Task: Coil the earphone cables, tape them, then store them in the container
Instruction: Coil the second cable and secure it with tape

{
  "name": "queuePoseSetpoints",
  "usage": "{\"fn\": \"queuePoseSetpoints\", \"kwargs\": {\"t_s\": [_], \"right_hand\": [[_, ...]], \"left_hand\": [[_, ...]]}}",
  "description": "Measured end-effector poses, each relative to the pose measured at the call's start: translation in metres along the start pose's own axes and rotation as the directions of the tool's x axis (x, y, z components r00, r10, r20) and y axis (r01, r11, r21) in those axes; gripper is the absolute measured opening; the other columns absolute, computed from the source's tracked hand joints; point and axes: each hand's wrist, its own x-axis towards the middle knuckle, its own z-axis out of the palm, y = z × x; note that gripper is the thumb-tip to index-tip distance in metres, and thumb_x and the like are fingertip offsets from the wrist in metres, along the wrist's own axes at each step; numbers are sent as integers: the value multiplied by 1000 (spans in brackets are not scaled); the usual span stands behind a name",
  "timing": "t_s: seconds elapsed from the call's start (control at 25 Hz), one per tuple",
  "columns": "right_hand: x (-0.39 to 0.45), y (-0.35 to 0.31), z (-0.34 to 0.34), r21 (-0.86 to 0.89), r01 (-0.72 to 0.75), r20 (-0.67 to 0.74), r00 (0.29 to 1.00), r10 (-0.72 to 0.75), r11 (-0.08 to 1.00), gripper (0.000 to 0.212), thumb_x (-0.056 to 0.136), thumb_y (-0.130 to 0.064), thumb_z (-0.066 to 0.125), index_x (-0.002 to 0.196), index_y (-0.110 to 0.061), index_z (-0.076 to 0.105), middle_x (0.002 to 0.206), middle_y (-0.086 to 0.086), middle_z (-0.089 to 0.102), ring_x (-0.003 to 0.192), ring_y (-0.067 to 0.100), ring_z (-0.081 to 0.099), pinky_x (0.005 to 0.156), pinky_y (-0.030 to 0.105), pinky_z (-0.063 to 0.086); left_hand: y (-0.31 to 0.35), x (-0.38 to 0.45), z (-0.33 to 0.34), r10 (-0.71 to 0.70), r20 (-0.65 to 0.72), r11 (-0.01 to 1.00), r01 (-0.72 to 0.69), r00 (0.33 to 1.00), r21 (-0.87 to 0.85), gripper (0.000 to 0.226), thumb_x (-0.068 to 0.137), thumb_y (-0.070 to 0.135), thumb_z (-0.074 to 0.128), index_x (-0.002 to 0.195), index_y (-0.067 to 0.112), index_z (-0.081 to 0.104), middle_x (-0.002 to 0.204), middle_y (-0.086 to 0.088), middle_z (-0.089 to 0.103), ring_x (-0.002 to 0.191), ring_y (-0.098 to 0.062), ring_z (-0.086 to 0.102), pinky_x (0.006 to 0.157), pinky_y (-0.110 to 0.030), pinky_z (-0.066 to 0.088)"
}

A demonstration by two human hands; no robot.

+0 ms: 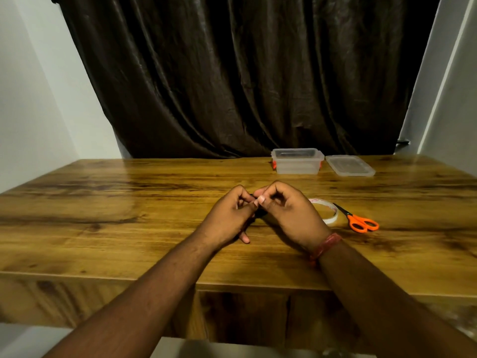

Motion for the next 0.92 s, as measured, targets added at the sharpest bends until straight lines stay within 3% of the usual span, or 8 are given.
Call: {"fn": "queuePoseSetpoints", "kwargs": {"t_s": [0.16, 0.32, 0.4, 0.48, 0.6, 0.72, 0.84, 0.92], "right_hand": [[0, -2, 1, -88, 7, 4, 1000, -6, 996, 11, 94, -14, 63, 84, -17, 61, 108, -10, 67, 105, 6, 64, 96, 33, 52], [-1, -5, 2, -154, 43, 8, 999, -42, 987, 10, 94, -11, 61, 85, -12, 61, 106, -9, 67, 99, 2, 64, 84, 16, 50], [-2, -6, 2, -166, 54, 19, 998, -52, 985, 9, 94, -11, 62, 85, -11, 61, 106, -7, 67, 97, 2, 64, 79, 10, 48], [-1, -5, 2, -169, 53, 18, 999, -51, 984, 10, 93, -12, 63, 84, -13, 62, 107, -8, 67, 102, 3, 63, 82, 12, 49], [1, -3, -3, -106, 17, -125, 992, -30, 994, 9, 93, -16, 64, 84, -17, 64, 106, -8, 68, 103, 8, 64, 85, 28, 55], [1, -4, -8, -67, -46, -239, 971, 29, 997, 8, 94, -17, 62, 88, -12, 65, 96, 0, 68, 91, 18, 66, 73, 34, 61], [1, -5, -5, -66, -74, -173, 983, 62, 995, 8, 94, -13, 63, 90, -6, 66, 107, 6, 65, 96, 21, 66, 72, 36, 62], [0, -5, 0, -7, -33, -91, 995, 32, 999, 7, 92, -7, 64, 85, -6, 65, 120, 1, 60, 108, 16, 63, 83, 35, 60]], "left_hand": [[6, -3, 5, -20, -78, 993, 30, 997, 118, 17, 99, 29, 56, 93, 14, 53, 81, -12, 63, 45, -11, 52, 39, -25, 45], [7, -3, 4, -17, -80, 985, 31, 997, 170, 15, 100, 26, 53, 91, 15, 54, 82, -8, 67, 45, -9, 53, 40, -23, 44], [6, -2, 3, -19, -42, 995, 23, 999, 96, 14, 100, 23, 54, 91, 13, 53, 72, -1, 64, 45, -8, 50, 40, -25, 45], [2, 2, 0, -22, -10, 999, 22, 1000, -30, 13, 100, 20, 55, 91, 11, 52, 63, 3, 59, 42, -6, 44, 41, -27, 46], [-3, 9, -7, -82, -45, 967, 68, 996, -245, 9, 99, 15, 55, 91, 12, 52, 72, -2, 60, 38, -5, 36, 40, -24, 45], [-5, 13, -13, -181, -68, 904, 139, 981, -405, 10, 98, 13, 56, 88, 13, 54, 78, -3, 64, 38, -4, 35, 39, -21, 41], [-4, 14, -15, -201, -44, 874, 159, 979, -459, 12, 99, 12, 55, 87, 12, 54, 75, -2, 63, 37, -3, 32, 37, -19, 38], [-3, 13, -15, -192, -26, 869, 158, 981, -468, 12, 99, 11, 54, 87, 11, 54, 75, -3, 61, 36, -3, 32, 37, -19, 37]]}}
